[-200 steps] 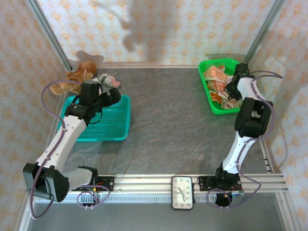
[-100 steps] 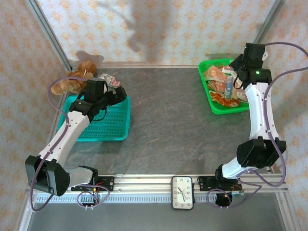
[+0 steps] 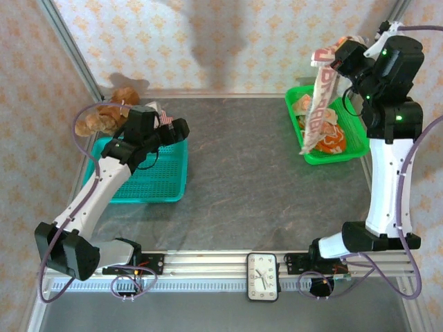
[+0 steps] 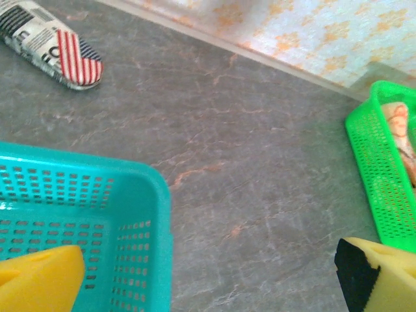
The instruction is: Fold and stack the towels
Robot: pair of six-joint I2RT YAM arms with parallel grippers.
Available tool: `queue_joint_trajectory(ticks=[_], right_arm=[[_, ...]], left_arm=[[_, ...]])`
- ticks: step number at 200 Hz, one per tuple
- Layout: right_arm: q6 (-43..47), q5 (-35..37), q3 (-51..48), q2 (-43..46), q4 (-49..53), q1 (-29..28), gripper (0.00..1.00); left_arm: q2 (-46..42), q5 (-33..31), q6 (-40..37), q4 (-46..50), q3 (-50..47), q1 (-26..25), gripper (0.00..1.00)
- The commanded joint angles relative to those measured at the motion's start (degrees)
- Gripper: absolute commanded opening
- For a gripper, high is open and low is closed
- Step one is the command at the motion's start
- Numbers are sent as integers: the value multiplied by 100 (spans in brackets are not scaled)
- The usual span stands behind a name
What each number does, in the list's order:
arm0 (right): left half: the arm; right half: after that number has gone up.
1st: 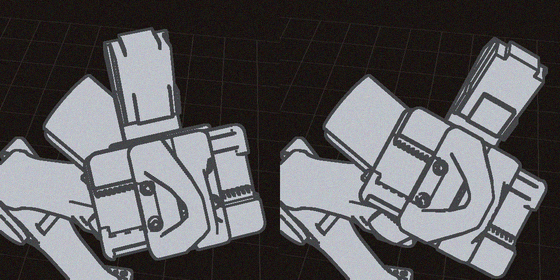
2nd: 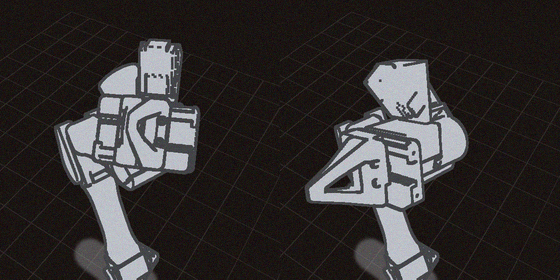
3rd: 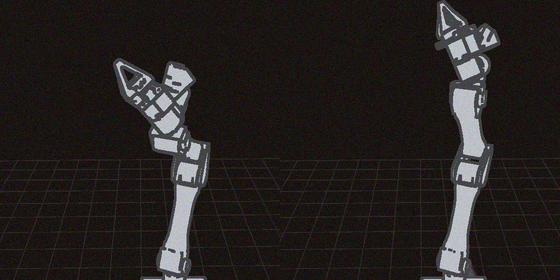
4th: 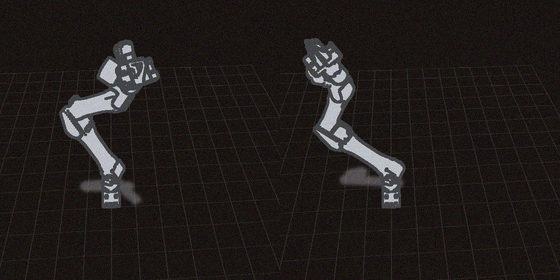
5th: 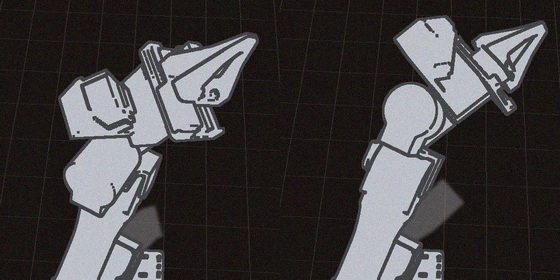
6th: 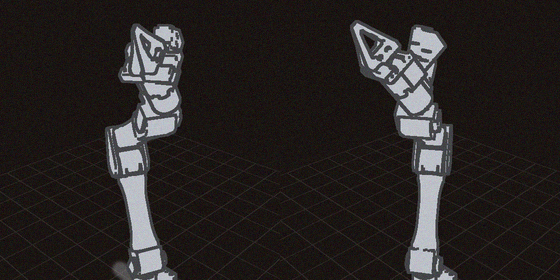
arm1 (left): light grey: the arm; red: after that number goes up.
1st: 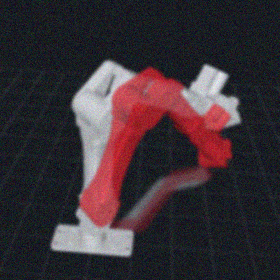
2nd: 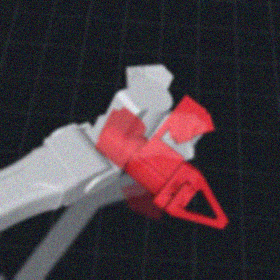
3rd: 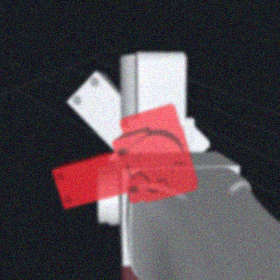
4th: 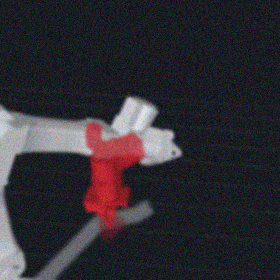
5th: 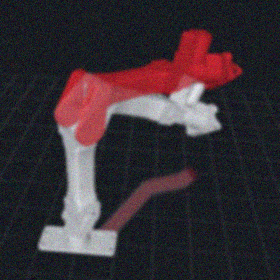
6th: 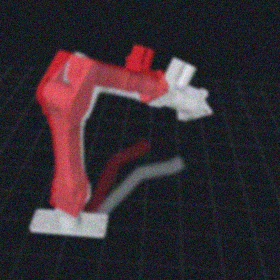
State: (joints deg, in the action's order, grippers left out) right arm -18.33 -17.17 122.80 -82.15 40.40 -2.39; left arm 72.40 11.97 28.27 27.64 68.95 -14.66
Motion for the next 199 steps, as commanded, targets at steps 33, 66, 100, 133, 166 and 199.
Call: queue_joint_trajectory(ticks=[33,66,100,133,166,199], right_arm=[[269,-94,243,316,215,-838,0],[351,246,-396,806,446,-1539,0],[281,1020,-1258,1398,523,-2396,0],[-117,1788,-2154,1905,247,-3068,0],[-15,3027,-1828,1545,451,-3804,0],[-136,4101,-1163,740,864,-4076,0]], left_arm=[[-218,-155,-11,151,304,-209,100],[-477,-274,-61,265,342,-231,100],[-721,-394,-173,343,319,-231,100],[-810,-433,-155,302,251,-231,100],[-809,-331,-176,459,257,-230,100],[-1004,-452,-180,384,47,-230,100]])
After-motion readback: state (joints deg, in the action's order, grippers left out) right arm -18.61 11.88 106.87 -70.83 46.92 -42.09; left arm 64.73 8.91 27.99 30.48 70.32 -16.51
